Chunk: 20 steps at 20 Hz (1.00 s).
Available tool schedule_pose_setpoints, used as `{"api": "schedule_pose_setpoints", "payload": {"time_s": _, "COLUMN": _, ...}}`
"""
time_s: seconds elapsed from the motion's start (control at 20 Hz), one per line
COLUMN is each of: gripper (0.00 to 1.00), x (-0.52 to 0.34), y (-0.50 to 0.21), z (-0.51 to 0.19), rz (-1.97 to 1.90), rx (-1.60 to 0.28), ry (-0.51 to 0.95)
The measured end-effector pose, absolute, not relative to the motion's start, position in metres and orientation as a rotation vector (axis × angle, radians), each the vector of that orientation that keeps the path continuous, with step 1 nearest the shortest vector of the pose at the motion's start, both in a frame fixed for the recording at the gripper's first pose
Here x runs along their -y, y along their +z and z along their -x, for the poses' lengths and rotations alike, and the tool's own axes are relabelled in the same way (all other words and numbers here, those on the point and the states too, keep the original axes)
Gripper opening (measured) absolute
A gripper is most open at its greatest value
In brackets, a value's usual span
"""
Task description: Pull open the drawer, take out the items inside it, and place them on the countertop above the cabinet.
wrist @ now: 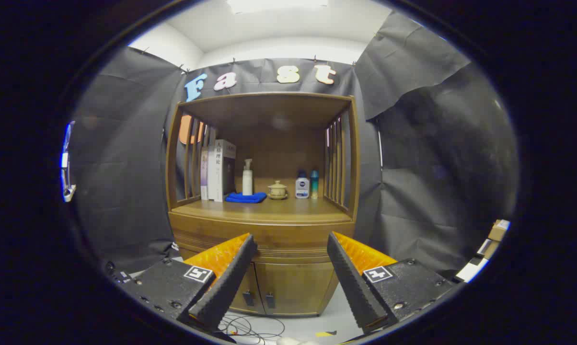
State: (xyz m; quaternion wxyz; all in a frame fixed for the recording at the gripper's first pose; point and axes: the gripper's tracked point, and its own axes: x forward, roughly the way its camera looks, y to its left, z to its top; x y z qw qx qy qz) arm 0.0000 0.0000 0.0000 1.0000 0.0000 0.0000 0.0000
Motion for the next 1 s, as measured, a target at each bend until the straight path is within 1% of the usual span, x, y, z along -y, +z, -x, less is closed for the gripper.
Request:
{"api": "schedule_pose_setpoints", "payload": {"time_s": 0.7, "gripper": 0.99, "x": -0.003, "y": -0.005, "z": -0.004, "rz": -0.007, "rx": -0.016, "ry": 0.007}}
{"api": "schedule_pose_setpoints", "payload": {"time_s": 1.0, "gripper": 0.99, "x": -0.019, "y": -0.011, "z": -0.032, "rz": -0.005, "rx": -0.021, "ry": 0.021}}
